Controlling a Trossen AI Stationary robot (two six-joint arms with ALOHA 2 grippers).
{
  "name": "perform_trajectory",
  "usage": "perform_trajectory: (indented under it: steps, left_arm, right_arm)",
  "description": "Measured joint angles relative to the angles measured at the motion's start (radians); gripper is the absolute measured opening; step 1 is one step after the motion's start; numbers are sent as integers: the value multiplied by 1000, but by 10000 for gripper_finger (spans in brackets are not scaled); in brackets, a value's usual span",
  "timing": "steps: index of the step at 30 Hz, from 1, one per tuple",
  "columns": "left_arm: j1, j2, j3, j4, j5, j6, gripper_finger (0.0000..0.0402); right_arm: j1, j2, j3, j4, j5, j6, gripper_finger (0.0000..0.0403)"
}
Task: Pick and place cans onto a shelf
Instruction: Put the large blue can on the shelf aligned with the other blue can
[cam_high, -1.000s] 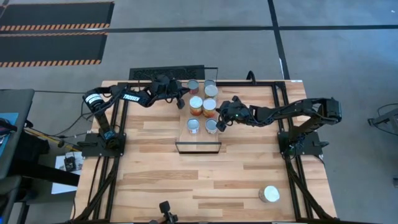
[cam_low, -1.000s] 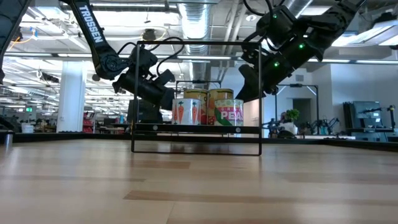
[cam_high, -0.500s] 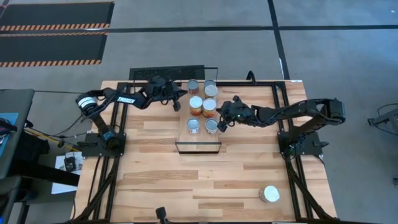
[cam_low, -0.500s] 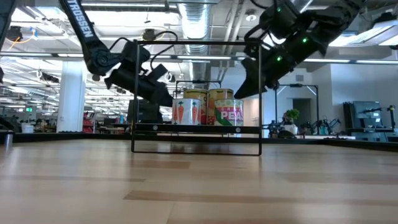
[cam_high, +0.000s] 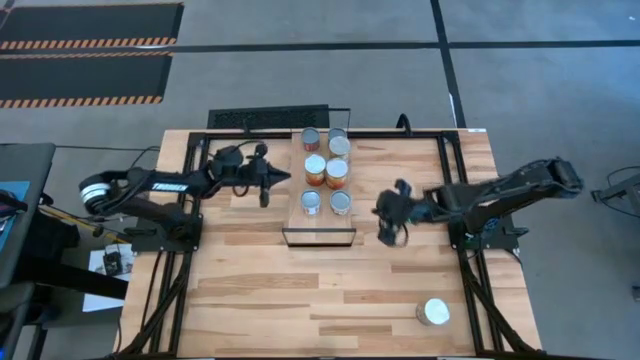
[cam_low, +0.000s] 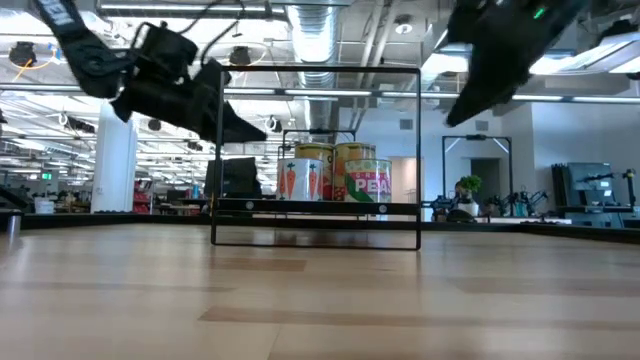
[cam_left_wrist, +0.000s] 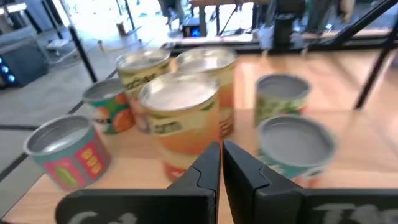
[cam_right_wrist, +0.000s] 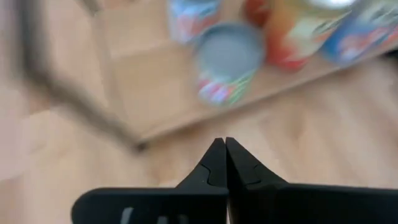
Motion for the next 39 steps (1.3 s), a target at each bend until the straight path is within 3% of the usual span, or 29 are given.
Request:
perform_trajectory:
  steps: [12, 19, 26, 30, 33, 39]
  left_arm:
    - [-27, -203, -38, -168, 0, -27, 9]
    - [-67, -209, -38, -183, -1, -30, 9]
    - [-111, -209, -38, -182, -5, -57, 9]
    - [-126, -209, -38, -182, -10, -53, 9]
    - [-128, -209, -38, -182, -11, -52, 9]
    - [-128, -209, -38, -182, -32, -23, 9]
  right_arm:
    - [459, 212, 296, -470, -5, 440, 10]
    - [629, 386, 490, -624, -83, 652, 66]
    - [752, 535, 700, -822, -188, 874, 150]
    - [791, 594, 737, -896, -300, 994, 188]
    - [799, 628, 734, -890, -357, 1019, 201]
    - [773, 658, 734, -882, -369, 1025, 195]
